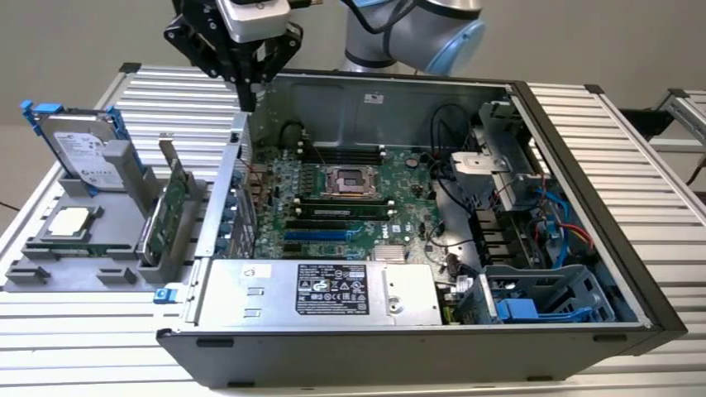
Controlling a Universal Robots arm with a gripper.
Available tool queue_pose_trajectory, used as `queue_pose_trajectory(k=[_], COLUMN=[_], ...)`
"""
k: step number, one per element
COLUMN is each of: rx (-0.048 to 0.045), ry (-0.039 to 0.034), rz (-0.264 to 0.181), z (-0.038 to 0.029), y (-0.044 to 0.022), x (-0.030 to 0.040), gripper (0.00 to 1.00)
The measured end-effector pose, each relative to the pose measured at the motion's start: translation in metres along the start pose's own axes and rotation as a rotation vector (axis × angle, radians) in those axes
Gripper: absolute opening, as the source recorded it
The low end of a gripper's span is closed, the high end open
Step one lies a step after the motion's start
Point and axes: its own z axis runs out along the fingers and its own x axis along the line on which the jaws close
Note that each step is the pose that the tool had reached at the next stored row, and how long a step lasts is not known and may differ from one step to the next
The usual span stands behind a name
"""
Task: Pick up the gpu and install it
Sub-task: 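Reach for the gpu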
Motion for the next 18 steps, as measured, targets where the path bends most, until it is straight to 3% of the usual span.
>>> queue_pose_trajectory(k=[18], rx=[-0.0001], ry=[-0.0001], rz=[0.000], z=[-0.0008], y=[-0.0035], x=[0.0354], gripper=[0.00])
